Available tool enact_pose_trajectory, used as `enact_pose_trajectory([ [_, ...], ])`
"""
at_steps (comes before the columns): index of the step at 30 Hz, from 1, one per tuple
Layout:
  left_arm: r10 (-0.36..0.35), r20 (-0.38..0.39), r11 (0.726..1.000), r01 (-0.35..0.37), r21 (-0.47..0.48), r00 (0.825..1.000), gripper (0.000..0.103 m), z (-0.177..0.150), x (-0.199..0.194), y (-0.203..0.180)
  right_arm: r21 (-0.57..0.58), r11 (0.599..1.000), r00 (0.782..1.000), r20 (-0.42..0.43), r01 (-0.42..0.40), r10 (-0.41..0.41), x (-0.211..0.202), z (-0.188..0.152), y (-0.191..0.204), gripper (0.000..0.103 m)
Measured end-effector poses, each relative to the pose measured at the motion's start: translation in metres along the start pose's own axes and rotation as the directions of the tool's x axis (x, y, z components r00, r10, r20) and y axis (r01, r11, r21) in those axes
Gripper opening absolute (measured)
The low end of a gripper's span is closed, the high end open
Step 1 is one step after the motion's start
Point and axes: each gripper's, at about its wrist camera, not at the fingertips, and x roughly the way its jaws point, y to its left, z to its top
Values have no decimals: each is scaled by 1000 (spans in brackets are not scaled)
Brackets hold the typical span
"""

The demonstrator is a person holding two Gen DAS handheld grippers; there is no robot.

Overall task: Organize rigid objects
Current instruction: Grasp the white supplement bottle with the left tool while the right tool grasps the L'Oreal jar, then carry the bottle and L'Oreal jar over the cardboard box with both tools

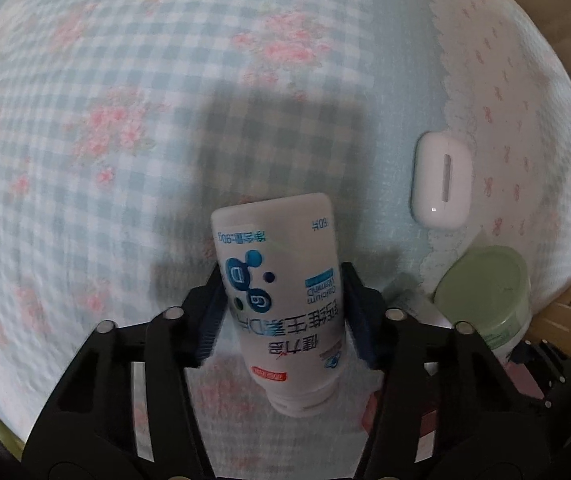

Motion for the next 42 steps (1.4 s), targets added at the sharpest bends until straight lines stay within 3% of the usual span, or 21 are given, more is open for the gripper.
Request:
enact_pose_trajectory([
  [9,-20,19,1000,19,7,1000,49,2,-11,5,25,1000,1000,17,-14,14,-3,-2,-9,54],
  [16,-35,49,999,34,18,998,48,-11,-36,13,53,999,998,58,-10,7,-33,-13,-16,54],
  [23,-63,115,995,53,85,991,48,-32,-94,5,89,996,991,132,-30,18,-84,-34,-21,53],
  [32,-133,200,972,89,216,971,48,-74,-189,-10,116,990,967,250,-85,53,-178,-95,-2,53],
  [42,-240,251,945,167,282,938,48,-129,-255,-66,173,974,935,344,-148,81,-242,-153,-15,53],
])
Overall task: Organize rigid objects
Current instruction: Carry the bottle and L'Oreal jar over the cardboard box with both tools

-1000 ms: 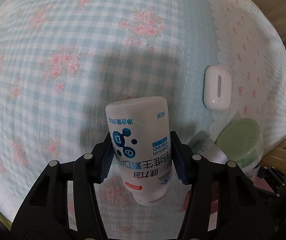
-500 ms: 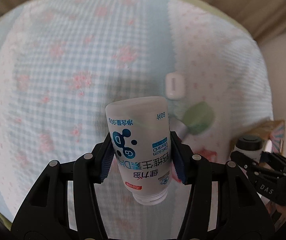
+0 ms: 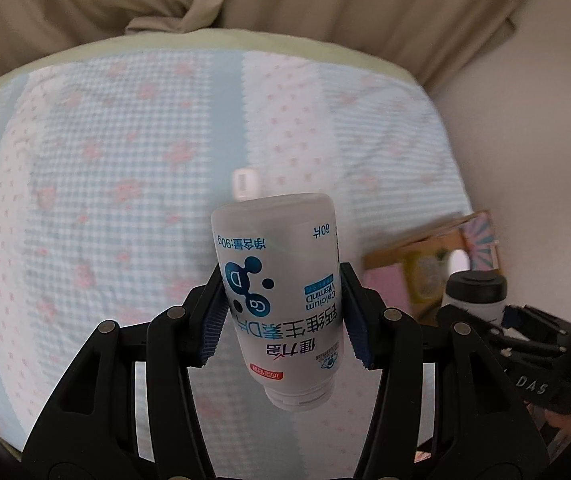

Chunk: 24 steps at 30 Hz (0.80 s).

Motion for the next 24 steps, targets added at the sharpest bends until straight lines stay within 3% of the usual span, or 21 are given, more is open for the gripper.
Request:
enact_pose_trajectory([
  [11,-29,48,999,31,-34,998,48,-28,-14,-120,2,1000,998,55,5,-6,-62,-9,-114,53],
  [18,-41,28,994,44,-104,999,48,-45,28,-190,-22,999,998,50,40,-38,-73,-1,-202,53],
  [24,-30,-17,988,27,-154,999,48,-48,78,-223,-16,998,997,27,66,-65,-57,20,-268,53],
])
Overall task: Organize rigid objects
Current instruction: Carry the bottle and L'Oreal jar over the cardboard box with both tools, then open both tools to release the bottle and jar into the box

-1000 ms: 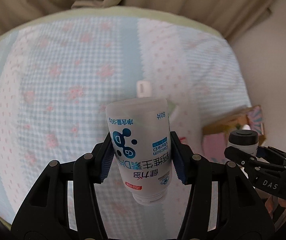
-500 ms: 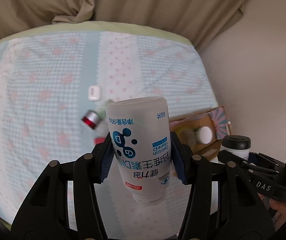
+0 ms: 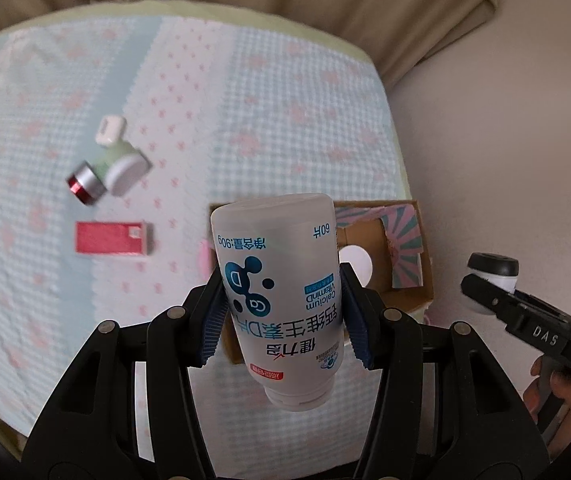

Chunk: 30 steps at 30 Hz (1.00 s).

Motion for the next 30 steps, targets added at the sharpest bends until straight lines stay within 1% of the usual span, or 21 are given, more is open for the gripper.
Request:
enact_pose_trajectory([
  [3,16,-35,1000,-16,-11,999,48,-2,31,-9,1,1000,1000,-28,7,-7,22,10,-25,54],
  [6,33,-74,999,-34,-15,997,48,-4,62,-14,-18,1000,998,-61,18,-19,48,17,-40,53],
  [8,46,-101,999,-47,-13,994,48,-6,81,-15,-34,999,996,-81,25,-27,64,20,-46,53],
  [11,73,-140,997,-73,0,988,48,-9,106,-13,-51,999,994,-110,8,-13,92,24,-53,53],
  [16,114,-197,993,-109,39,974,48,-17,143,-6,-50,999,992,-127,3,-10,127,27,-59,53],
  [19,125,-220,992,-116,54,967,48,-22,155,-4,-52,999,991,-134,-1,-6,143,29,-61,54],
  [22,158,-240,986,-139,91,958,48,-27,165,-3,-41,999,990,-142,-6,1,154,32,-63,54],
  [27,158,-254,986,-138,96,954,49,-31,169,-1,-14,1000,988,-152,-14,12,162,36,-66,54],
  [28,159,-254,986,-139,96,954,50,-32,168,-1,-11,1000,989,-148,-14,12,162,37,-66,54],
  [30,166,-244,984,-143,108,956,79,-30,163,-6,-5,1000,989,-145,-3,3,162,40,-65,54],
])
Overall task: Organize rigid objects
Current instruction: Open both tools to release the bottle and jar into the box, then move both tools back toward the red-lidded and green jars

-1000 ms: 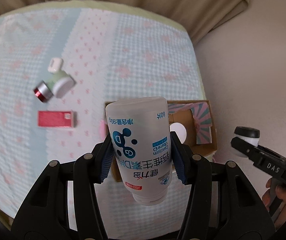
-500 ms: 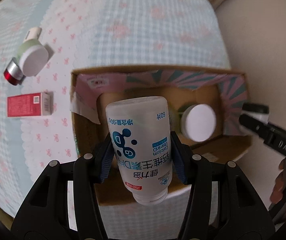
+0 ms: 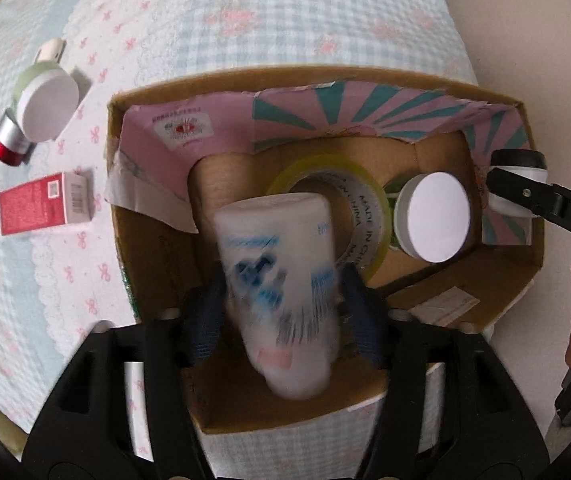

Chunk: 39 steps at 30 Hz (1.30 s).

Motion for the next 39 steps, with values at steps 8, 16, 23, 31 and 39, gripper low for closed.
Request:
enact_pose_trajectory([
  [8,6,57,999,-9,53,998,103,-2,-28,-6,26,1000,997,75,-14,12,-29,-1,1,103],
  [16,8,104,998,-14,55,995,103,-7,-56,-8,16,1000,994,108,-16,14,-52,-12,10,103],
  [23,-7,141,999,-1,54,990,103,-20,-84,-5,12,1000,989,147,-19,17,-75,-20,17,103],
  [31,-19,200,999,9,52,980,103,-33,-122,-1,-13,1000,980,201,2,0,-111,-33,29,103],
  [39,-19,291,998,3,56,956,103,-51,-179,28,-50,999,967,256,14,-1,-154,-53,57,103],
])
